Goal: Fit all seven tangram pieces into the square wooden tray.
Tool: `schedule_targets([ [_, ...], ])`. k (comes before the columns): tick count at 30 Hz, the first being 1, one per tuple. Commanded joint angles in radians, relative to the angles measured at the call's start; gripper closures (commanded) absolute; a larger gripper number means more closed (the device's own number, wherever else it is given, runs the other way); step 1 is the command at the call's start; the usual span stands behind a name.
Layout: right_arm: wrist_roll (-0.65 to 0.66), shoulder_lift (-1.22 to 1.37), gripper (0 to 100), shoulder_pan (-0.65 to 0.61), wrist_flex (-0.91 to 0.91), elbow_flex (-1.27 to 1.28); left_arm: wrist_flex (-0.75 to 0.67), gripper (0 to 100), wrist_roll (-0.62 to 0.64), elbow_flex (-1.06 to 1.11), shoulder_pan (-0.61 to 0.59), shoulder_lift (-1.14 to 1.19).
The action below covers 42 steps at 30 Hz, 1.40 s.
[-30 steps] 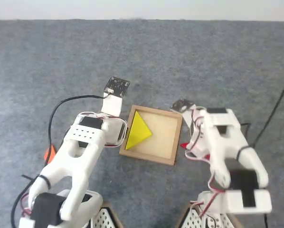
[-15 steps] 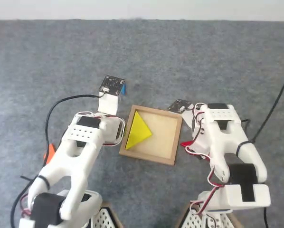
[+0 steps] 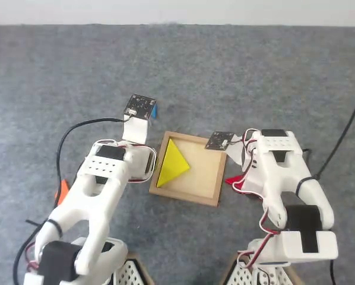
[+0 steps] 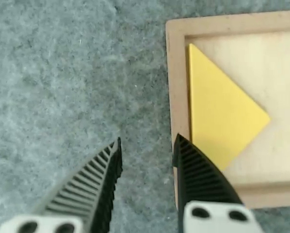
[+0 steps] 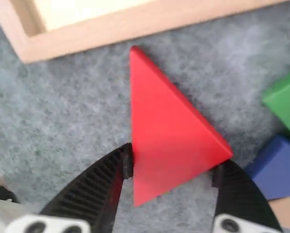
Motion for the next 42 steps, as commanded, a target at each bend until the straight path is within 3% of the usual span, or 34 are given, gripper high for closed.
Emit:
schedule_targets([
  [1,0.034,0.002,71.1,-0.019,-0.028,-0.040,-0.021,82,0.009,-0.004,-0.002,-0.002],
  [9,0.052,0.002,65.3,-0.021,-0.025,-0.077,-0.021,82,0.009,-0.004,-0.002,-0.003],
  [16,0.051,-0.005,67.0,-0.048,-0.024,-0.078,-0.020,82,0.008,-0.002,-0.002,-0.003],
  [25,0.052,-0.203,67.0,-0.056,0.088,-0.049,-0.020,82,0.005,-0.002,0.000,-0.003],
  [34,0.074,-0.044,67.0,-0.010,-0.056,0.005,-0.017,82,0.005,-0.002,0.000,-0.005],
  [42,0.118,-0.018,67.2,0.008,-0.051,-0.018,-0.017,82,0.005,-0.002,0.000,-0.005],
])
